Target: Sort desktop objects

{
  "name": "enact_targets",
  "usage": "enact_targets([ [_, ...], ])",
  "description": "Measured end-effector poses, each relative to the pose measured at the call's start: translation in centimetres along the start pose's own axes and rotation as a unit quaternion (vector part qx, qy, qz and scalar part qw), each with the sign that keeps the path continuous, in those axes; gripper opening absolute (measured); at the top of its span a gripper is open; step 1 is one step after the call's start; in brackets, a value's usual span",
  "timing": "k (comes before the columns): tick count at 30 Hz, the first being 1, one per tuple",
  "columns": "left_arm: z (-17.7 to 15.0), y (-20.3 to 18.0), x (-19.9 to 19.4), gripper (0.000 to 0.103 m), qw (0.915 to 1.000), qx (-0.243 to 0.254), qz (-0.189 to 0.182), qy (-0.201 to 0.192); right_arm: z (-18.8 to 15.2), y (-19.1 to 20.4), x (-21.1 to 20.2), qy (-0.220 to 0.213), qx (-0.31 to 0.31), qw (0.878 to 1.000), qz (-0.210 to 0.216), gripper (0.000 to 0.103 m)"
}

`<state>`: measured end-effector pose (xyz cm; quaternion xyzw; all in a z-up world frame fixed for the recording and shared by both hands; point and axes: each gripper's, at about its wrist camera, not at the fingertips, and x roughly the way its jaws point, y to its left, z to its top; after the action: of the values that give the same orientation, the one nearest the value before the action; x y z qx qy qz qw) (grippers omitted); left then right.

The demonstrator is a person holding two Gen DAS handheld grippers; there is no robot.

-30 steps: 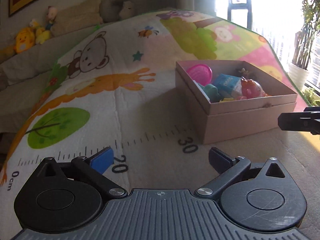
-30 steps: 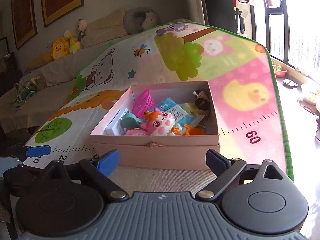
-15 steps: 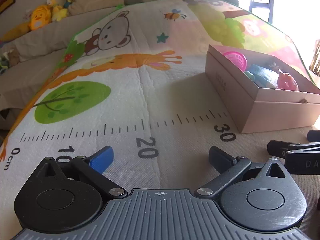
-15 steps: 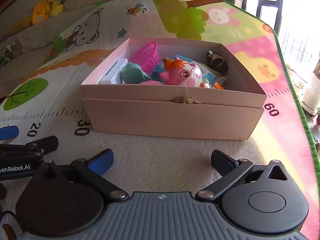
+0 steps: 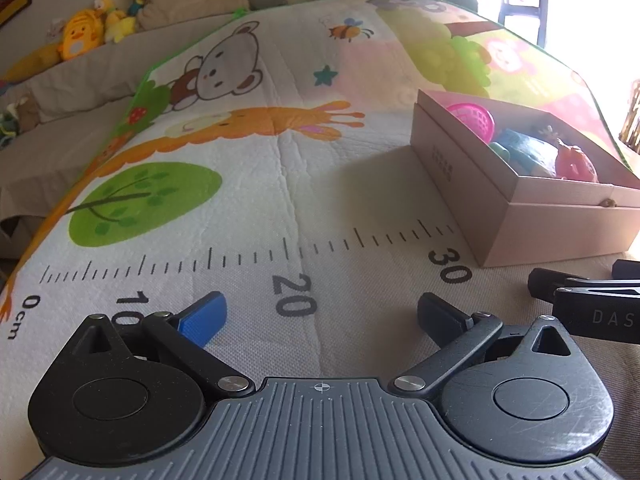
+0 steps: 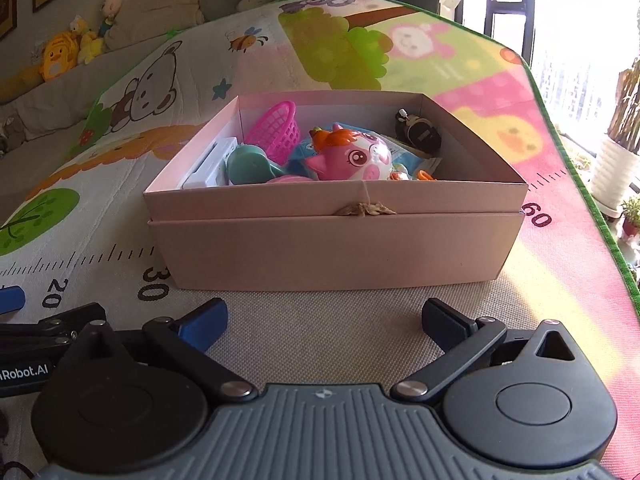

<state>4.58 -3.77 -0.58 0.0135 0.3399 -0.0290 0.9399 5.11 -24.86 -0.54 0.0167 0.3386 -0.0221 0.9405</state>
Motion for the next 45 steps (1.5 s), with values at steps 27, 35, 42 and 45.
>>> enact_targets([
  [27, 0.01, 0.03, -0.02, 0.103, 1.0, 0.0, -0.003, 0.001, 0.03, 0.22, 0.06, 0.001, -0.007, 1.0, -0.006, 0.103],
  [35, -0.03, 0.23, -0.03, 0.103, 0.9999, -0.009, -0.011, 0.001, 0.04, 0.2, 0.06, 0.001, -0.006, 1.0, -0.006, 0.103],
  [42, -0.07, 0.27, -0.06, 0.103, 0.9999, -0.008, -0.011, 0.001, 0.04, 0.19, 0.08, 0.001, -0.006, 1.0, -0.006, 0.103],
  [45, -0.09, 0.19, -0.1, 0.103, 0.9999, -0.008, -0.012, 0.001, 0.04, 0.22, 0.11, 0.001, -0.006, 1.0, -0.006, 0.103],
])
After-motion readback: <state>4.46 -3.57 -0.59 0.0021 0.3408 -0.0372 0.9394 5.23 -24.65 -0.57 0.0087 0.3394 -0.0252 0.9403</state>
